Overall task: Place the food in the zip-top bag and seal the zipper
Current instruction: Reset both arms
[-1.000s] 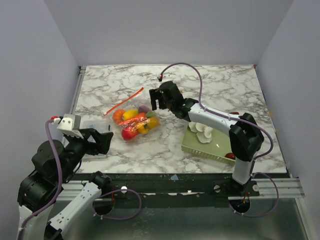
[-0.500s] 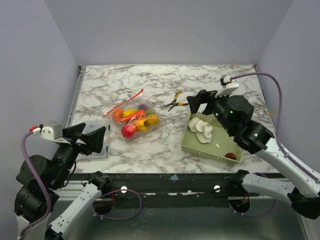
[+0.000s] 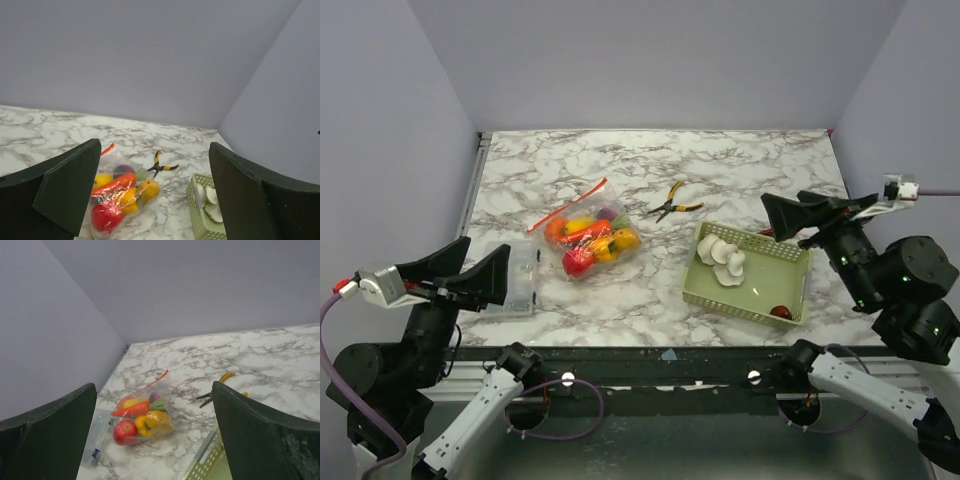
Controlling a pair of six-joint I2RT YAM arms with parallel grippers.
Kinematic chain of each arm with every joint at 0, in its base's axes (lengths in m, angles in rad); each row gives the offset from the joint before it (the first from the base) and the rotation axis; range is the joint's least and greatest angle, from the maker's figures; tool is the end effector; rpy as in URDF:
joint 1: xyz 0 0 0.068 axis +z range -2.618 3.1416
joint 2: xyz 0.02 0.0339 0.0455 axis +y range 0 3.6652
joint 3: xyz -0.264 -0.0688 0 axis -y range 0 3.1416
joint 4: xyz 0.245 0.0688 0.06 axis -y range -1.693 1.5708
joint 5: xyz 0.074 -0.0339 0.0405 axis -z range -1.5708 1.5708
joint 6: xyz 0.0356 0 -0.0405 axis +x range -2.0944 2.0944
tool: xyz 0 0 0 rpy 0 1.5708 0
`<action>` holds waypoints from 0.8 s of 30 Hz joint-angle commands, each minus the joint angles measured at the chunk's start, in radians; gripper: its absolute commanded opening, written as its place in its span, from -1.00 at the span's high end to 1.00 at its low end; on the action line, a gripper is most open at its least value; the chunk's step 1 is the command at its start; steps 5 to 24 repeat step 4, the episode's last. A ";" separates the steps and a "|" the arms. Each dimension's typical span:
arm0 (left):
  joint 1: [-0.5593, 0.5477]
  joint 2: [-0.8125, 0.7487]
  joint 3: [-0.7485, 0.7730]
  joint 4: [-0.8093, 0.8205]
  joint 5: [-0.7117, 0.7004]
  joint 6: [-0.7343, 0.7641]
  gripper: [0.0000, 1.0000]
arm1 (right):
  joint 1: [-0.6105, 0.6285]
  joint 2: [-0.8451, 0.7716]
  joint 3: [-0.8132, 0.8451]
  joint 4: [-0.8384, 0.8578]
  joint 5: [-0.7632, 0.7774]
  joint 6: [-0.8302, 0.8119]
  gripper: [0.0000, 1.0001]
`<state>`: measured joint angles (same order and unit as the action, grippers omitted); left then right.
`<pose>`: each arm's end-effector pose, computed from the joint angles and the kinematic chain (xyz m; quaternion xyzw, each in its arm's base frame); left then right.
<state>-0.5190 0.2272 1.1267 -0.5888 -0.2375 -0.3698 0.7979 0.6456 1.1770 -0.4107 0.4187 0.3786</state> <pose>-0.0205 0.0214 0.4353 -0.0519 0.5905 -0.2819 0.7544 0.0772 0.0584 0.4610 0.0171 0.6669 0.2916 0.6855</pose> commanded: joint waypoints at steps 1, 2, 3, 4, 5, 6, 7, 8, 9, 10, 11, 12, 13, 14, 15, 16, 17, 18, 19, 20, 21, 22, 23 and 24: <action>-0.001 -0.010 -0.005 0.029 -0.032 -0.009 -0.82 | 0.005 -0.036 0.016 0.012 0.011 -0.004 -1.00; -0.001 -0.010 -0.003 0.027 -0.032 -0.010 -0.82 | 0.004 -0.045 0.002 0.034 0.023 -0.019 -1.00; -0.001 -0.008 -0.001 0.024 -0.032 -0.011 -0.82 | 0.005 -0.044 0.003 0.033 0.039 -0.021 -0.99; -0.001 -0.009 0.000 0.024 -0.030 -0.011 -0.82 | 0.004 -0.044 0.003 0.044 0.064 -0.020 -1.00; -0.001 -0.009 0.000 0.024 -0.030 -0.011 -0.82 | 0.004 -0.044 0.003 0.044 0.064 -0.020 -1.00; -0.001 -0.009 0.000 0.024 -0.030 -0.011 -0.82 | 0.004 -0.044 0.003 0.044 0.064 -0.020 -1.00; -0.001 -0.009 0.000 0.024 -0.030 -0.011 -0.82 | 0.004 -0.044 0.003 0.044 0.064 -0.020 -1.00; -0.001 -0.009 0.000 0.024 -0.030 -0.011 -0.82 | 0.004 -0.044 0.003 0.044 0.064 -0.020 -1.00; -0.001 -0.009 0.000 0.024 -0.030 -0.011 -0.82 | 0.004 -0.044 0.003 0.044 0.064 -0.020 -1.00; -0.001 -0.009 0.000 0.024 -0.030 -0.011 -0.82 | 0.004 -0.044 0.003 0.044 0.064 -0.020 -1.00; -0.001 -0.009 0.000 0.024 -0.030 -0.011 -0.82 | 0.004 -0.044 0.003 0.044 0.064 -0.020 -1.00; -0.001 -0.009 0.000 0.024 -0.030 -0.011 -0.82 | 0.004 -0.044 0.003 0.044 0.064 -0.020 -1.00; -0.001 -0.009 0.000 0.024 -0.030 -0.011 -0.82 | 0.004 -0.044 0.003 0.044 0.064 -0.020 -1.00; -0.001 -0.009 0.000 0.024 -0.030 -0.011 -0.82 | 0.004 -0.044 0.003 0.044 0.064 -0.020 -1.00; -0.001 -0.009 0.000 0.024 -0.030 -0.011 -0.82 | 0.004 -0.044 0.003 0.044 0.064 -0.020 -1.00; -0.001 -0.009 0.000 0.024 -0.030 -0.011 -0.82 | 0.004 -0.044 0.003 0.044 0.064 -0.020 -1.00; -0.001 -0.009 0.000 0.024 -0.030 -0.011 -0.82 | 0.004 -0.044 0.003 0.044 0.064 -0.020 -1.00; -0.001 -0.009 0.000 0.024 -0.030 -0.011 -0.82 | 0.004 -0.044 0.003 0.044 0.064 -0.020 -1.00; -0.001 -0.009 0.000 0.024 -0.030 -0.011 -0.82 | 0.004 -0.044 0.003 0.044 0.064 -0.020 -1.00; -0.001 -0.009 0.000 0.024 -0.030 -0.011 -0.82 | 0.004 -0.044 0.003 0.044 0.064 -0.020 -1.00; -0.001 -0.009 0.000 0.024 -0.030 -0.011 -0.82 | 0.004 -0.044 0.003 0.044 0.064 -0.020 -1.00; -0.001 -0.009 0.000 0.024 -0.030 -0.011 -0.82 | 0.004 -0.044 0.003 0.044 0.064 -0.020 -1.00; -0.001 -0.009 0.000 0.024 -0.030 -0.011 -0.82 | 0.004 -0.044 0.003 0.044 0.064 -0.020 -1.00; -0.001 -0.009 0.000 0.024 -0.030 -0.011 -0.82 | 0.004 -0.044 0.003 0.044 0.064 -0.020 -1.00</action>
